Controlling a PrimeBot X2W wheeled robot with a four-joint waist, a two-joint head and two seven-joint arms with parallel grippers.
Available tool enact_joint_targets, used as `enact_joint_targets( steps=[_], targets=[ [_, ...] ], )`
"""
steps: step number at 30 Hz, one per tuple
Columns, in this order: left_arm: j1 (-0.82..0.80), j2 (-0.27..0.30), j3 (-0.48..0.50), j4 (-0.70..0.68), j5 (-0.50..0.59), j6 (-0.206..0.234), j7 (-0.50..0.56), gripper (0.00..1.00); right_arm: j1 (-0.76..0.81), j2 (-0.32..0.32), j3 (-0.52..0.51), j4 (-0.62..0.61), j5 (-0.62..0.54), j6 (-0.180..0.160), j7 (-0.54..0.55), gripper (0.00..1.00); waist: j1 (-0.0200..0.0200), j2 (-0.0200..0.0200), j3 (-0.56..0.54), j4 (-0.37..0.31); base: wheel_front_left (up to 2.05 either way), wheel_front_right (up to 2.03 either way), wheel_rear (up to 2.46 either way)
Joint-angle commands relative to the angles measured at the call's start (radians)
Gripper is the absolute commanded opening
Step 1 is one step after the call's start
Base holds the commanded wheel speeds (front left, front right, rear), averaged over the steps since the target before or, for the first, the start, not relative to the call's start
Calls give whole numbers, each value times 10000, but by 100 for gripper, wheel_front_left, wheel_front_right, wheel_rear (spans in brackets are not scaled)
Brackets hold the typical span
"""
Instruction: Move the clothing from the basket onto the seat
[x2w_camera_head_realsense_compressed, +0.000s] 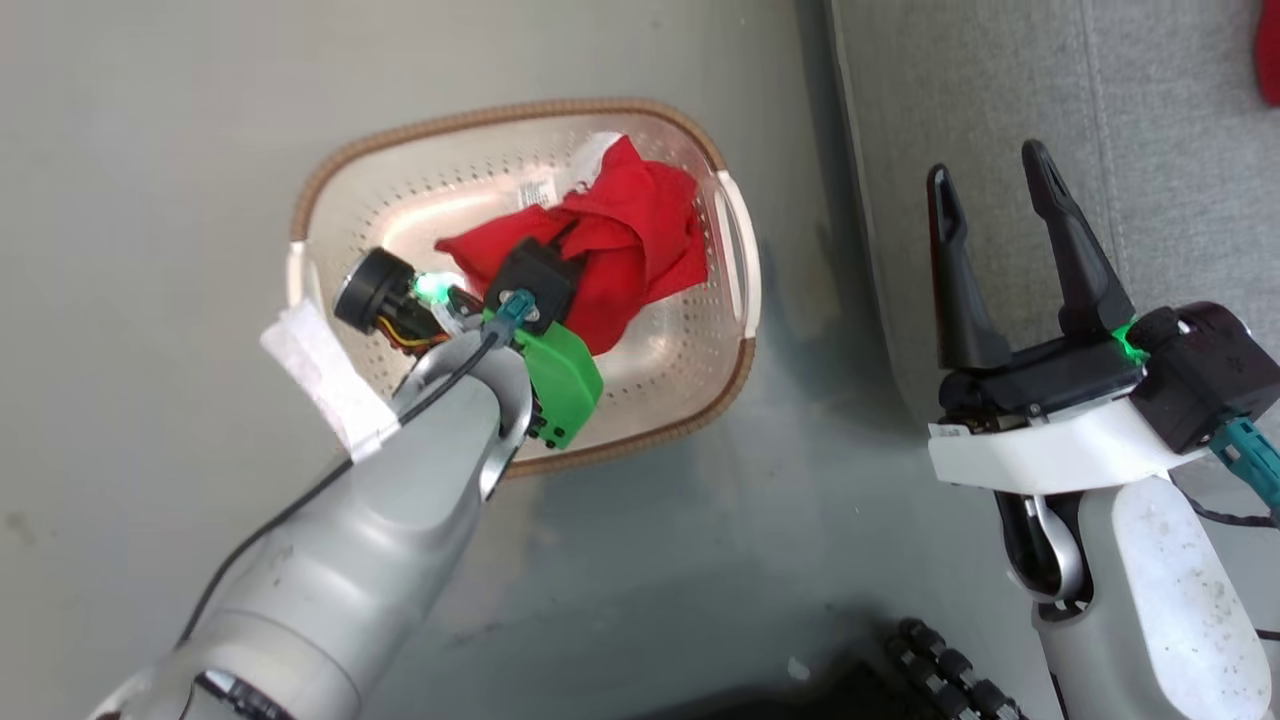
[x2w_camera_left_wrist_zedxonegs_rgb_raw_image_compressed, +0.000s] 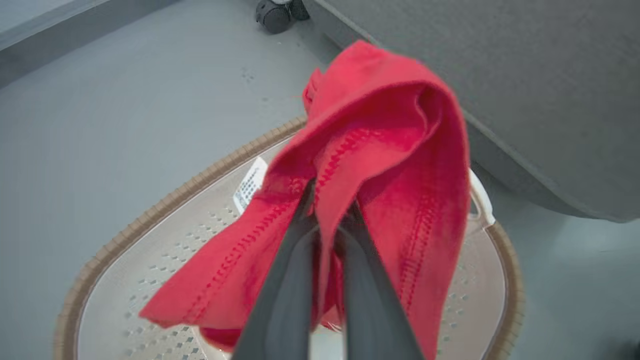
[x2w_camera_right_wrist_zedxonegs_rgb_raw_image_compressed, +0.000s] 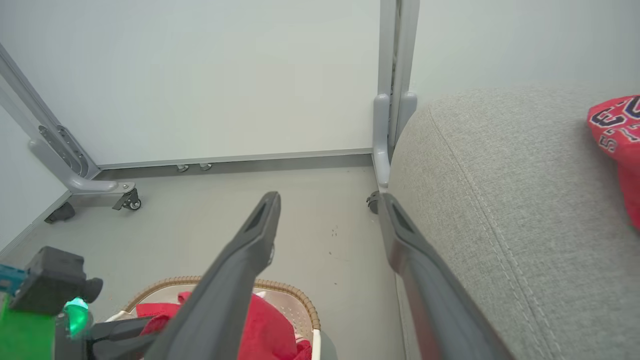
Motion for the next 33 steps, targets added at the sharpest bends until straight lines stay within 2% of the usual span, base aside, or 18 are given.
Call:
enact_joint_targets(
  steps=[1, 16, 24, 33],
  targets=[
    [344, 146, 175, -333, -46, 99, -29, 0, 208, -40, -59, 5, -53, -3, 64, 100, 1, 0, -1041, 568, 0, 0, 0],
    [2792, 958, 2378, -5150, 333, 613, -34, 0, 1277, -10, -471, -102, -83, -3, 718, 100, 1, 0, -3060, 1068, 0, 0, 0],
    [3761, 1063, 3399, -7534, 777, 403, -32, 0, 1740, -61, -579, -299, -91, -3, 1047, 100, 1, 0, -3860, 1298, 0, 0, 0],
    [4740, 780, 4445, -9620, 1040, 70, -20, 0, 2229, -90, -581, -435, -97, -3, 1442, 100, 1, 0, -4744, 1532, 0, 0, 0]
  ],
)
